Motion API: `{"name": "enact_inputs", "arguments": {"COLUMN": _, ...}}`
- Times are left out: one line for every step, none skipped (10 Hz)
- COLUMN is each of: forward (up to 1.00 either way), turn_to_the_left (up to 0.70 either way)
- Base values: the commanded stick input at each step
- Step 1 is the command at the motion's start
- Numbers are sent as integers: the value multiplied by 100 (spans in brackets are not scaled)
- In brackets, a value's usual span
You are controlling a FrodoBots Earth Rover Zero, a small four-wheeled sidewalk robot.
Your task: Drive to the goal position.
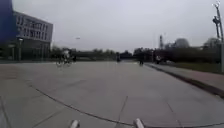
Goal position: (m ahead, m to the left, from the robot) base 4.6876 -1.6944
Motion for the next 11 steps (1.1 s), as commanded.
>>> {"name": "enact_inputs", "arguments": {"forward": 77, "turn_to_the_left": -38}}
{"name": "enact_inputs", "arguments": {"forward": 77, "turn_to_the_left": -38}}
{"name": "enact_inputs", "arguments": {"forward": 77, "turn_to_the_left": -38}}
{"name": "enact_inputs", "arguments": {"forward": 77, "turn_to_the_left": -38}}
{"name": "enact_inputs", "arguments": {"forward": 77, "turn_to_the_left": -37}}
{"name": "enact_inputs", "arguments": {"forward": 77, "turn_to_the_left": -14}}
{"name": "enact_inputs", "arguments": {"forward": 77, "turn_to_the_left": -6}}
{"name": "enact_inputs", "arguments": {"forward": 77, "turn_to_the_left": -3}}
{"name": "enact_inputs", "arguments": {"forward": 77, "turn_to_the_left": -3}}
{"name": "enact_inputs", "arguments": {"forward": 77, "turn_to_the_left": -3}}
{"name": "enact_inputs", "arguments": {"forward": 77, "turn_to_the_left": -6}}
